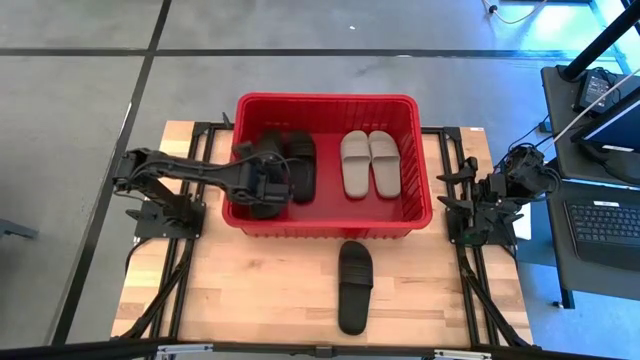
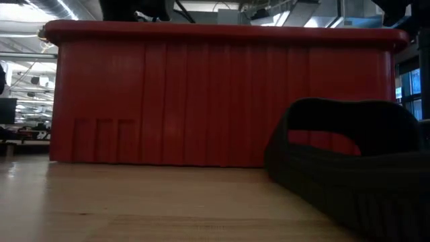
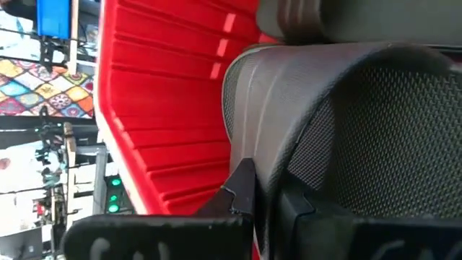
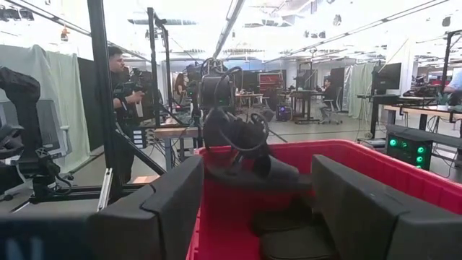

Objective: Pick and place slides into bin
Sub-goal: Put the black slide into the red bin

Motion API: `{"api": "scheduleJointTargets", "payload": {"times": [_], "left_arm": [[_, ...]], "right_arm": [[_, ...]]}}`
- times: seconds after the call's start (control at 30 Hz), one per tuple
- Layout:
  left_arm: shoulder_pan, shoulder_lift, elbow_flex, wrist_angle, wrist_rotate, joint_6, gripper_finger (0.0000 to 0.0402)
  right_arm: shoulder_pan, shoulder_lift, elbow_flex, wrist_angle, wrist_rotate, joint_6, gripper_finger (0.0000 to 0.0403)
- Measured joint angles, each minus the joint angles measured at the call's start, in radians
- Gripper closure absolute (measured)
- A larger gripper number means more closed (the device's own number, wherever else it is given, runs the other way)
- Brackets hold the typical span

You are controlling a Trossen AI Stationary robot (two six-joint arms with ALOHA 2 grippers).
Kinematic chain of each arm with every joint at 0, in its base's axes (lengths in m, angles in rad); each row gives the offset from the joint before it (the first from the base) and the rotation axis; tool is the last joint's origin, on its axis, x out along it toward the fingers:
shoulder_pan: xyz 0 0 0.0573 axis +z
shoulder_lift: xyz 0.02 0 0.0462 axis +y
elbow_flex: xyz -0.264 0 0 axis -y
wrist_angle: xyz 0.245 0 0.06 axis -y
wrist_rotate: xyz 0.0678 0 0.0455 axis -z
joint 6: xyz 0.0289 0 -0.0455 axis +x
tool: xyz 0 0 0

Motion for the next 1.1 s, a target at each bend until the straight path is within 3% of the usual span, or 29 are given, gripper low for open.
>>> {"api": "scheduleJointTargets", "payload": {"times": [0.7, 1.1], "left_arm": [[0.047, -0.003, -0.155, 0.165, 0.167, 0.017, 0.0388], [0.047, 0.000, -0.157, 0.162, 0.142, 0.021, 0.0386]], "right_arm": [[0.000, 0.000, 0.000, -0.001, 0.000, 0.002, 0.0147], [0.000, 0.000, 0.000, -0.001, 0.000, 0.001, 0.0147]]}}
